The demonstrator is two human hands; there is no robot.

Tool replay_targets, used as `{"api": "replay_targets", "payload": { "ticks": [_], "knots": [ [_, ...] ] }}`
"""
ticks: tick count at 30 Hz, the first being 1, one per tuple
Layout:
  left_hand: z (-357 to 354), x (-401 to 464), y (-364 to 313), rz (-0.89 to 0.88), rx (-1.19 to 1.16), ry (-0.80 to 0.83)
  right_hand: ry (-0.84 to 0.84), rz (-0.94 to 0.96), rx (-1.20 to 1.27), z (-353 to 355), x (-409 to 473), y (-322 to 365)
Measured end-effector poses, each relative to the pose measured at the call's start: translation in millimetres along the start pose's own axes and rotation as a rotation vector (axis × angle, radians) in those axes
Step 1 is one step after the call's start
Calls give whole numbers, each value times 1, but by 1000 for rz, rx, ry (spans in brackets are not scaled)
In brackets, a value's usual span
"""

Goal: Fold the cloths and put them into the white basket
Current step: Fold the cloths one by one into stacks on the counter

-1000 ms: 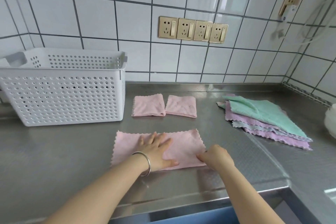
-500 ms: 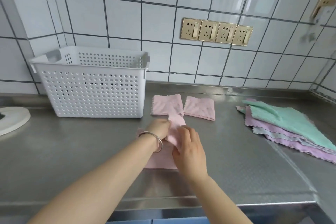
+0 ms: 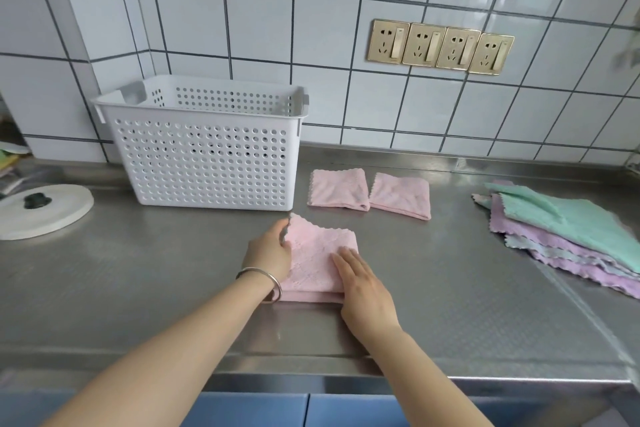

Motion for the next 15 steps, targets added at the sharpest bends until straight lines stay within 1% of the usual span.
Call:
{"api": "replay_targets", "payload": {
  "ticks": [2, 5, 9, 12, 13, 14, 15],
  "knots": [
    [-1, -2, 6, -7, 24, -7, 26, 32, -10, 0, 1, 1],
    [-3, 0, 14, 39, 2, -34, 69, 77, -16, 2, 1, 5],
    [-6, 1, 19, 68, -1, -13, 139, 70, -38, 2, -1, 0],
    [-3, 0, 24, 67, -17, 24, 288, 37, -44, 0, 0, 0],
    [-1, -1, 25, 45, 7, 28, 349, 13, -13, 2, 2, 0],
    [1, -2, 26, -9, 64, 18, 379, -43, 73, 5, 4, 0],
    [4, -3, 27, -75, 148, -9, 363, -138, 206, 9, 8, -1]
  ]
}}
Point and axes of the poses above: each hand's wrist, its own x-axis towards the middle knuckle, its own z-axis out of the back of the hand, y = z × x, the point moved 1 cm from there along x, towards the middle knuckle, and after that the axes turned 14 degrees about -y, right-handed, at the moved point
